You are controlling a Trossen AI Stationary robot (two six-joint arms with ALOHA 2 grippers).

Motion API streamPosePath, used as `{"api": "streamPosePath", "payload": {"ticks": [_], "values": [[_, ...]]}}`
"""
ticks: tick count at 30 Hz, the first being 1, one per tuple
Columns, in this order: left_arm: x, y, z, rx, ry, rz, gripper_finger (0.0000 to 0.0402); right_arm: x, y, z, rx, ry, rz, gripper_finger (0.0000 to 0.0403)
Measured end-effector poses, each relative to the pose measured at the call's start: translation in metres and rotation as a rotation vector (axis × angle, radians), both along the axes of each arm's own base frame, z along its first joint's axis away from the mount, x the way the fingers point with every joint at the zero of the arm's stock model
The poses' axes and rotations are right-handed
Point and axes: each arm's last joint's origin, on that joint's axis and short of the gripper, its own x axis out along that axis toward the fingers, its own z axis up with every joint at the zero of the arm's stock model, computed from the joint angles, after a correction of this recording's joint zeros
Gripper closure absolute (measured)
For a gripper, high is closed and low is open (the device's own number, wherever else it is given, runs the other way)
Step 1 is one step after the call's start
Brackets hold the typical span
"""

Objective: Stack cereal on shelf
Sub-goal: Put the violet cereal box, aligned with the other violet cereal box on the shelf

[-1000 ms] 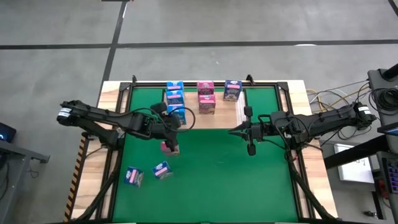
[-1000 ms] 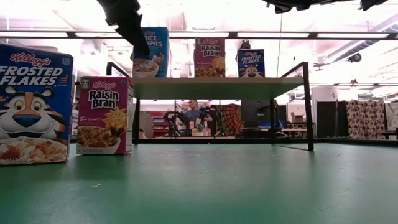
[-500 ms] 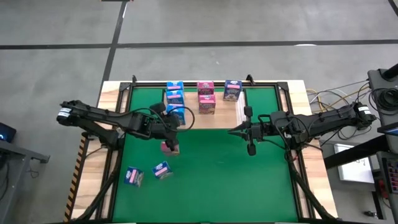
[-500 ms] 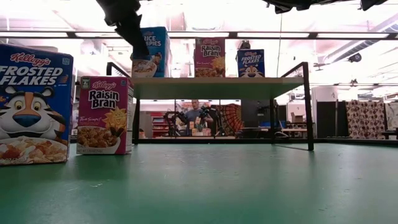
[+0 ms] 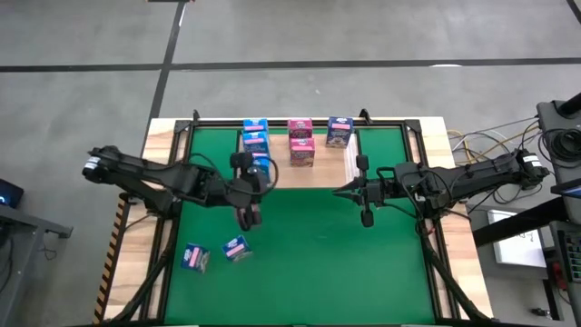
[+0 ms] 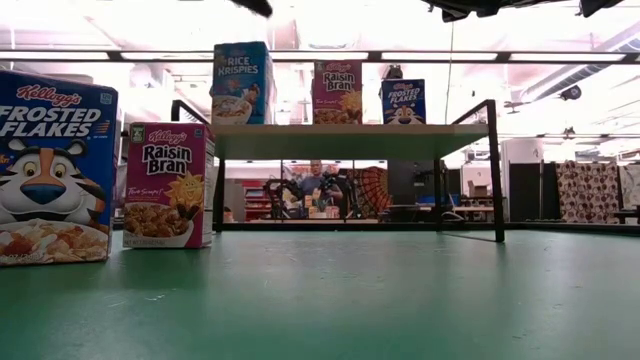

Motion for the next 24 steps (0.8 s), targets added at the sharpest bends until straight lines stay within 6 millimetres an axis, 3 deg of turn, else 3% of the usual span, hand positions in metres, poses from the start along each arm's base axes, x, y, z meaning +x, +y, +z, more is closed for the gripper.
{"api": "streamPosePath", "payload": {"ticks": [3,6,14,19,24], "values": [[-0.007,0.008,0.015,0.196,-0.002,0.146,0.0362,0.0,0.0,0.0,0.0,0.0,0.0,0.039],[-0.012,0.023,0.018,0.389,0.05,0.298,0.0362,0.0,0.0,0.0,0.0,0.0,0.0,0.039],[-0.012,0.057,0.012,0.334,0.134,0.351,0.0362,0.0,0.0,0.0,0.0,-0.001,0.0,0.039],[-0.015,0.048,0.021,0.284,0.063,0.336,0.0362,0.0,0.0,0.0,0.0,-0.001,0.0,0.039],[-0.024,0.017,0.016,0.18,0.043,0.221,0.0362,0.0,0.0,0.0,0.004,0.0,-0.001,0.039]]}}
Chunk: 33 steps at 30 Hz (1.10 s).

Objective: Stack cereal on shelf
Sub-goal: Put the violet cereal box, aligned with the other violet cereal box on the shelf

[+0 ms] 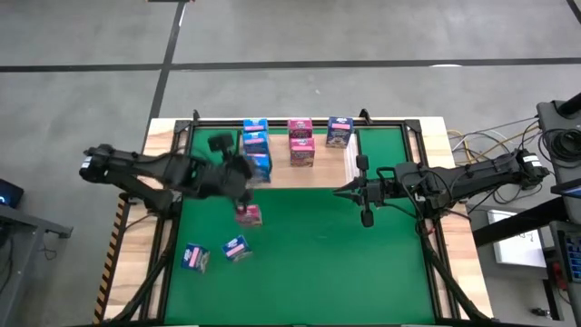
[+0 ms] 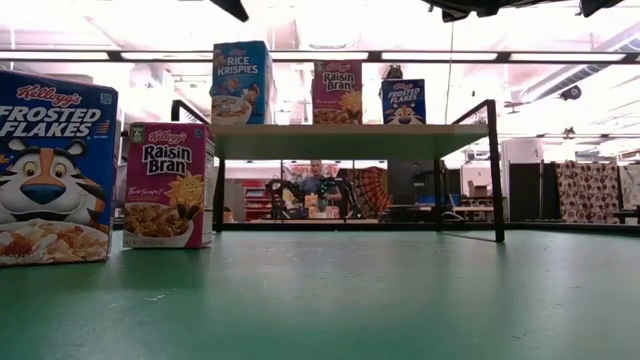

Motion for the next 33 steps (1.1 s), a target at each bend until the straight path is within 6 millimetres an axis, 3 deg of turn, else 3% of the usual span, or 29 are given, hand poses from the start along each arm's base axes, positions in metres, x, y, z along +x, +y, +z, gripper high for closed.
{"api": "streamPosePath", "payload": {"ticks": [6,10,14,24,33], "values": [[-0.015,-0.051,-0.022,-0.271,0.082,-0.231,0.0362,0.0,0.0,0.001,0.031,-0.006,-0.002,0.039],[-0.03,-0.082,-0.049,-0.26,0.135,-0.303,0.0362,0.001,0.0,0.005,0.088,-0.05,-0.004,0.039],[-0.046,-0.099,-0.078,-0.218,0.164,-0.301,0.0362,0.003,0.002,0.005,0.131,-0.061,0.0,0.039],[-0.059,-0.089,-0.128,-0.091,0.183,-0.165,0.0362,0.003,0.009,0.005,0.187,-0.051,0.033,0.039],[-0.058,-0.086,-0.141,-0.043,0.095,-0.125,0.0362,0.003,0.011,0.004,0.185,-0.045,0.038,0.039]]}}
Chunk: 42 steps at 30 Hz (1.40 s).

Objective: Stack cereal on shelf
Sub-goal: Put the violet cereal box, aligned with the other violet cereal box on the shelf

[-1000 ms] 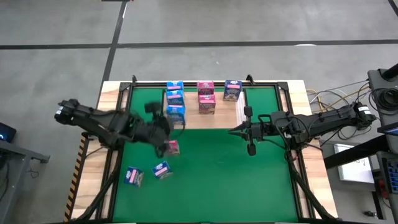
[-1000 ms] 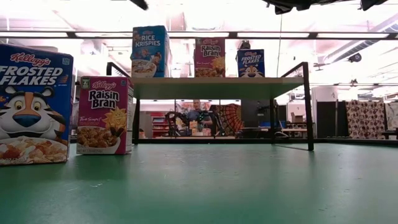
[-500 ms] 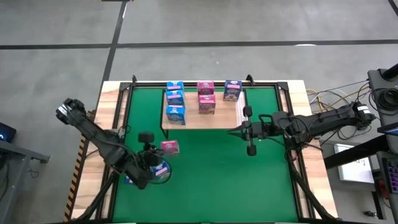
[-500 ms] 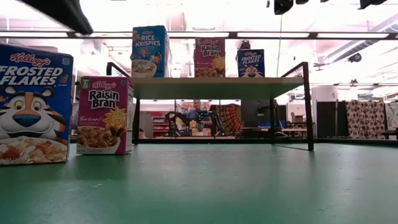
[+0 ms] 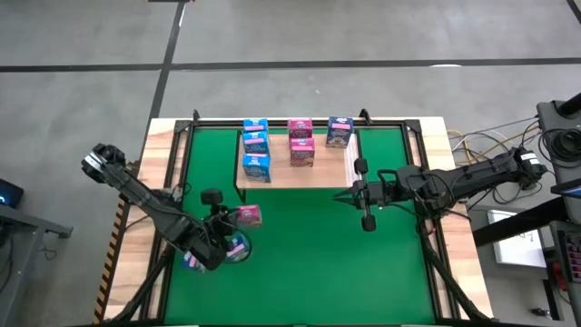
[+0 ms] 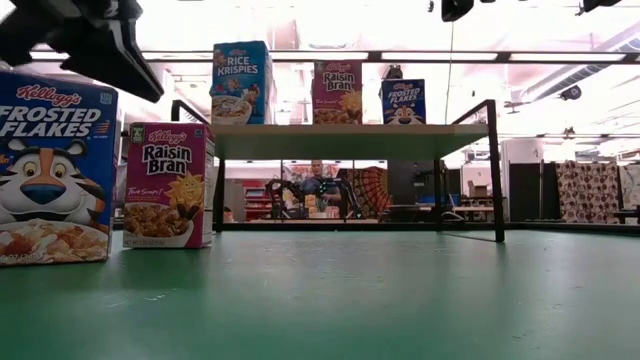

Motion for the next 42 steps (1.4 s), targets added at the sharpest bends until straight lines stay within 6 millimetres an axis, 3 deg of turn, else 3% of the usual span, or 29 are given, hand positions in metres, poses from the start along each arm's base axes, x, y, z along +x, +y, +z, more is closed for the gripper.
{"api": "streamPosePath", "payload": {"ticks": [18,27,33,42], "values": [[-0.005,0.002,-0.004,-0.02,-0.011,0.008,0.0362,0.012,0.002,-0.005,0.016,-0.011,-0.01,0.039],[-0.019,0.001,0.003,0.183,-0.15,-0.027,0.0362,0.057,0.012,0.002,0.005,0.031,-0.007,0.039],[-0.024,0.002,0.007,0.19,-0.129,-0.061,0.0362,0.089,0.017,0.011,-0.008,0.031,-0.025,0.039],[-0.035,0.011,0.027,0.18,-0.185,-0.082,0.0362,0.131,0.024,0.019,-0.052,0.137,-0.023,0.039]]}}
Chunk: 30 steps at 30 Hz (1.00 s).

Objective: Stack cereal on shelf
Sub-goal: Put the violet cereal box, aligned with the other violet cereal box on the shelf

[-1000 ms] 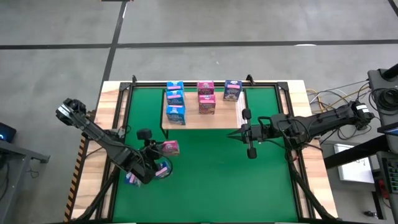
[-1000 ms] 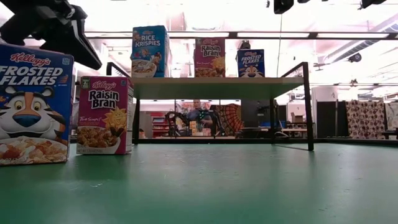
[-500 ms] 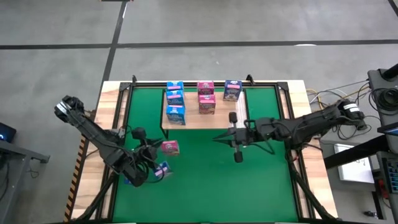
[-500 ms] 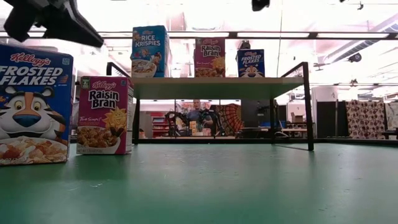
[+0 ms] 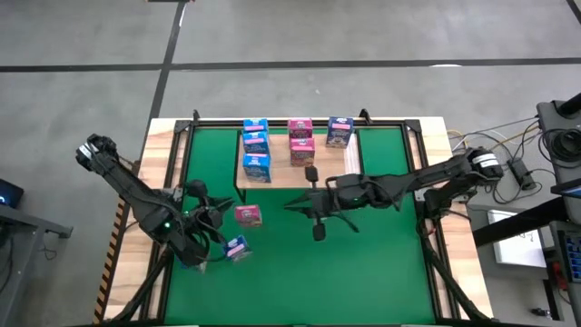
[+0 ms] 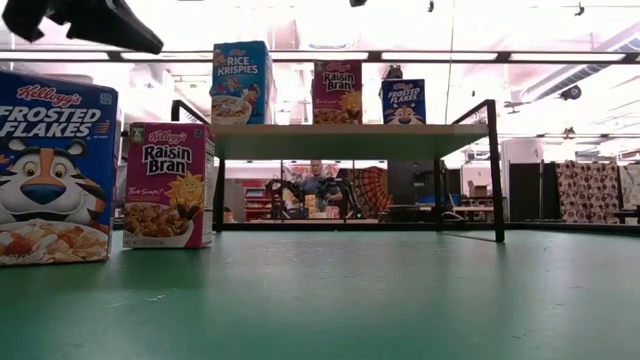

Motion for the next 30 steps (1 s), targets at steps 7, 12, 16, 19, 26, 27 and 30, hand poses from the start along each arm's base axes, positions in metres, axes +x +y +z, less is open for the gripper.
{"api": "streamPosePath", "payload": {"ticks": [7,12,16,19,26,27,30], "values": [[-0.01,0.005,0.008,-0.038,-0.044,-0.02,0.0362,0.029,0.005,0.001,-0.012,0.069,0.0,0.039],[-0.013,0.008,0.012,-0.045,-0.075,-0.01,0.0362,0.05,0.009,-0.003,-0.018,0.101,0.0,0.039],[-0.013,0.008,0.012,-0.046,-0.075,-0.01,0.0362,0.064,0.011,-0.009,-0.025,0.139,-0.003,0.039],[-0.013,0.008,0.012,-0.046,-0.076,-0.01,0.0362,0.073,0.012,-0.013,-0.037,0.161,-0.033,0.039],[-0.013,0.008,0.012,-0.047,-0.088,-0.001,0.0362,0.089,0.012,-0.028,-0.058,0.196,-0.114,0.039],[-0.013,0.008,0.012,-0.045,-0.09,0.001,0.0362,0.09,0.012,-0.03,-0.052,0.198,-0.125,0.039],[-0.012,0.008,0.017,-0.039,-0.135,0.021,0.0362,0.096,0.013,-0.039,-0.026,0.211,-0.139,0.039]]}}
